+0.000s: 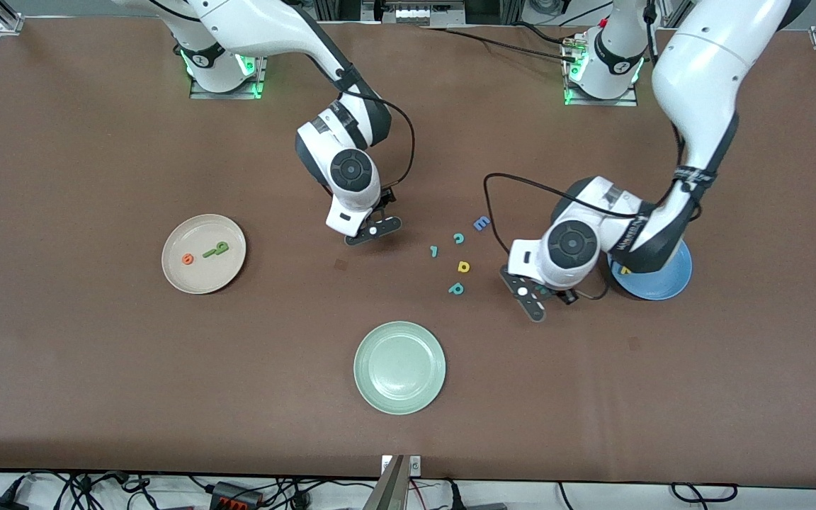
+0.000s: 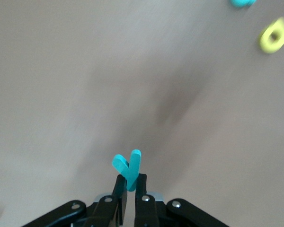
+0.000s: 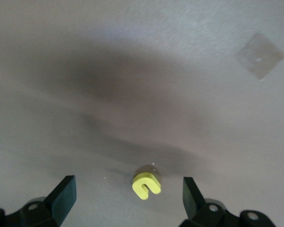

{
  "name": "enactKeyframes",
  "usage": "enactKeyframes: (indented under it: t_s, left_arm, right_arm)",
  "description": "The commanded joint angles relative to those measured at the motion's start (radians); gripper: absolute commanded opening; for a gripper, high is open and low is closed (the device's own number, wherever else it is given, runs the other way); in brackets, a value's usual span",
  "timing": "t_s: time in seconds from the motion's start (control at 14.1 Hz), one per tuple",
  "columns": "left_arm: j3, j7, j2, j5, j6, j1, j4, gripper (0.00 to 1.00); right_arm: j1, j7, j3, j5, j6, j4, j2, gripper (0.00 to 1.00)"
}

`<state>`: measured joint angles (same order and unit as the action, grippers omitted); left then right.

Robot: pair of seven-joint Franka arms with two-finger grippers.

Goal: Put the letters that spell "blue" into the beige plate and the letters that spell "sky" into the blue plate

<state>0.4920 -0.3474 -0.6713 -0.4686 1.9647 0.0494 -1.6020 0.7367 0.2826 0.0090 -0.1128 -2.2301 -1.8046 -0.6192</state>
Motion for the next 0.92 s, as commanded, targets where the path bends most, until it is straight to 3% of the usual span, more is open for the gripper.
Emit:
enactKeyframes:
  t_s: [0.0, 0.14, 0.28, 0.57, 0.85]
  left_arm:
    - [-0.006, -0.08, 0.024, -0.024, -0.041, 0.108, -0.013, 0.01]
    - [-0.009, -0.187, -0.01, -0.024, -0.027, 0.202, -0.015, 0.01]
    - [-0.01, -0.353, -0.03, -0.019, 0.022, 0.269, -0.015, 0.01]
    - [0.0, -0.392, -0.019, -0.015, 0.007, 0.306, -0.042, 0.01]
    - [0.043, -0.358, -0.005, -0.001, -0.21, 0.305, -0.041, 0.01]
  right_arm:
    - [0.018, -0.013, -0.012, -0.002, -0.03, -0.013, -0.011, 0.85]
    - [0.02, -0.014, -0.012, -0.001, -0.014, -0.018, -0.008, 0.68]
    - [0.02, -0.013, -0.012, -0.001, -0.007, -0.027, -0.001, 0.66]
    - [0.02, -0.026, -0.014, 0.001, 0.032, -0.035, 0.018, 0.6]
    - [0.018, -0.103, -0.015, 0.004, 0.09, -0.035, 0.047, 0.6]
